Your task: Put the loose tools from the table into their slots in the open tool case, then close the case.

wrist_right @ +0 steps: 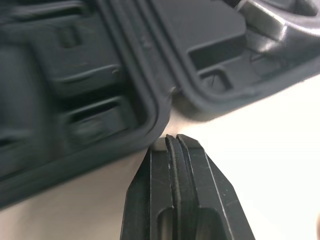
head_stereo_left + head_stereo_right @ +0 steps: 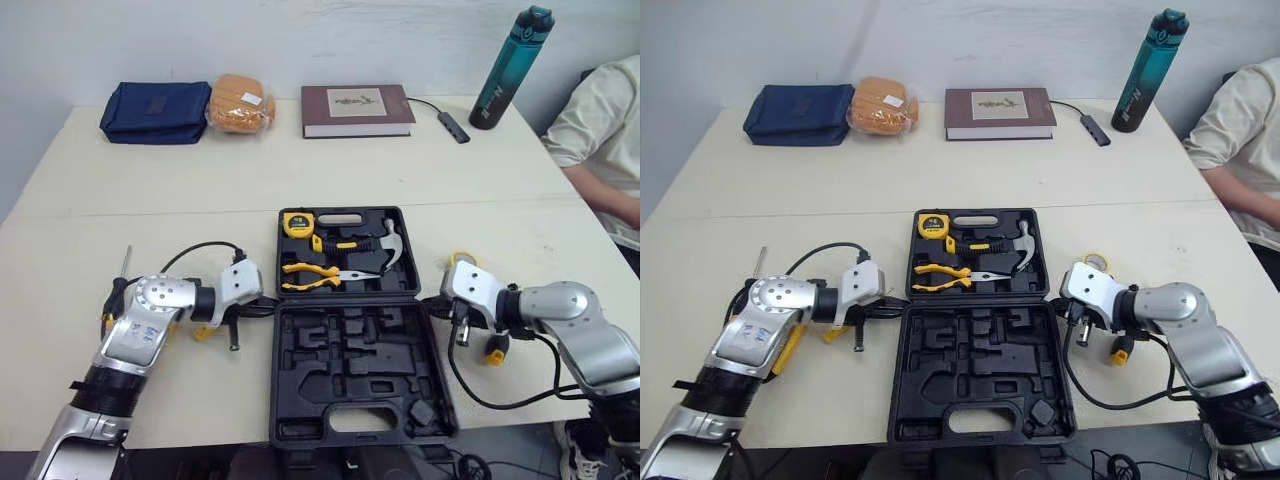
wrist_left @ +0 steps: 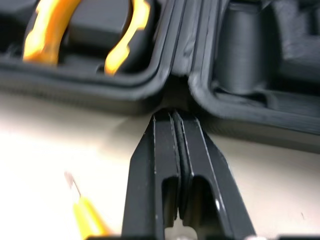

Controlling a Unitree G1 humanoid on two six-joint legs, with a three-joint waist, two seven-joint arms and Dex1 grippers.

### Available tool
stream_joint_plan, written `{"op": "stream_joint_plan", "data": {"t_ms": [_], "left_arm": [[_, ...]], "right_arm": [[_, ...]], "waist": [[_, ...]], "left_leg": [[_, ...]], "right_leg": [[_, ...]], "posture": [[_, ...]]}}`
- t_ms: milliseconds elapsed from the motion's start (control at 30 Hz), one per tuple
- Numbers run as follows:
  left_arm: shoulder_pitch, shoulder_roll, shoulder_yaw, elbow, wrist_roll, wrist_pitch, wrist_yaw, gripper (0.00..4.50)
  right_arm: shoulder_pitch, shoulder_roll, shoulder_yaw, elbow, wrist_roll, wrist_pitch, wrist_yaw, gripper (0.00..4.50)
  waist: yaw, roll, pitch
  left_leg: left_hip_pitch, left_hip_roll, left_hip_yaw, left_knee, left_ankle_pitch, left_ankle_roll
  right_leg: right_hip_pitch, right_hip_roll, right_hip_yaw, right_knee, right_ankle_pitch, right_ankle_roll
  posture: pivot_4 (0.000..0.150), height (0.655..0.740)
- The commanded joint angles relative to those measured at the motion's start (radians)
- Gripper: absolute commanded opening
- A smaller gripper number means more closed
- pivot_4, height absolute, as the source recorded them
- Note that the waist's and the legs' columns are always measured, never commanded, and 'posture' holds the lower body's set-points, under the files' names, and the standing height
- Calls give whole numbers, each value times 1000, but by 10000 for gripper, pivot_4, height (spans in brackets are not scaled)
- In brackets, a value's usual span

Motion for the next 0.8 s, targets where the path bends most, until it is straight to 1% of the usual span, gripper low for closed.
{"op": "stream_joint_plan", "data": {"t_ms": [33, 100, 200, 267, 333, 367, 400, 433, 567, 600, 633, 667, 800], "left_arm": [[30, 17, 71, -64, -107, 62, -20, 0], [40, 26, 133, -105, -198, 141, -28, 0], [79, 67, 246, -155, -321, 257, -31, 0], [113, 93, 300, -185, -375, 300, -27, 0], [173, 117, 372, -221, -416, 328, -11, 5271], [206, 126, 421, -234, -452, 355, -6, 8524], [248, 136, 477, -245, -485, 374, -13, 12838], [289, 147, 522, -251, -501, 381, -20, 16998], [424, 177, 689, -211, -521, 375, -10, 35651], [445, 184, 736, -190, -532, 385, -3, 39704], [468, 191, 786, -165, -538, 388, 3, 44904], [490, 198, 829, -143, -536, 383, 3, 45000], [565, 229, 937, -73, -501, 335, 1, 45000]], "right_arm": [[10, -8, -91, -59, 78, 38, -3, 251], [31, -12, -144, -84, 127, 72, -1, 251], [82, -32, -246, -114, 181, 102, 1, 251], [117, -46, -305, -126, 209, 99, 13, 251], [153, -64, -392, -134, 266, 135, 29, 0], [170, -74, -435, -139, 294, 158, 35, 3175], [191, -83, -481, -145, 320, 180, 44, 6946], [213, -92, -518, -150, 339, 195, 54, 9555], [320, -108, -651, -172, 389, 249, 73, 29658], [348, -109, -682, -178, 397, 260, 75, 33945], [376, -110, -716, -181, 404, 272, 79, 39893], [401, -110, -746, -182, 409, 280, 81, 44043], [463, -117, -831, -158, 411, 293, 85, 44636]], "waist": [[1, 0, 0], [5, 0, 0], [9, 0, 0], [10, 0, 0], [11, 0, 0], [13, 0, 0], [12, 0, 0], [11, 0, 0], [9, -1, 0], [10, -1, 0], [10, -1, 1], [10, -1, 1], [11, -2, 2]], "left_leg": [[0, 0, -1, 0, 0, 0], [-1, 0, -1, 0, 0, 0], [-2, -1, -3, 1, 0, -1], [-2, -1, -4, 0, 0, -1], [-2, -1, -5, 0, 0, -1], [-1, -2, -5, 0, 0, -1], [-1, -2, -5, 0, 0, -1], [-1, -2, -5, 0, 0, -1], [0, -2, -7, -3, 0, -1], [1, -2, -8, -3, 0, -1], [2, -2, -8, -3, 0, -1], [4, -2, -9, -4, 0, -1], [14, -2, -9, -8, -3, 0]], "right_leg": [[0, 0, 0, 0, 0, 0], [0, -1, -1, 0, 0, 0], [0, -1, -2, -1, 0, 0], [1, -1, -2, -1, 0, 0], [1, -2, -2, -2, 0, 0], [2, -2, -2, -2, 0, 0], [2, -2, -2, -2, 0, 0], [2, -2, -2, -2, 0, 0], [4, -1, -2, -4, 0, 0], [5, -1, -3, -5, 0, 0], [7, -1, -3, -6, 0, 0], [10, -1, -4, -8, 0, 0], [22, -1, -4, -15, 0, 0]], "posture": [[1500, 7400], [1500, 7400], [1500, 7400], [1500, 7400], [1500, 7400], [1500, 7400], [1500, 7400], [1500, 7400], [1500, 7400], [1500, 7400], [1500, 7400], [1500, 7400], [1500, 7400]]}}
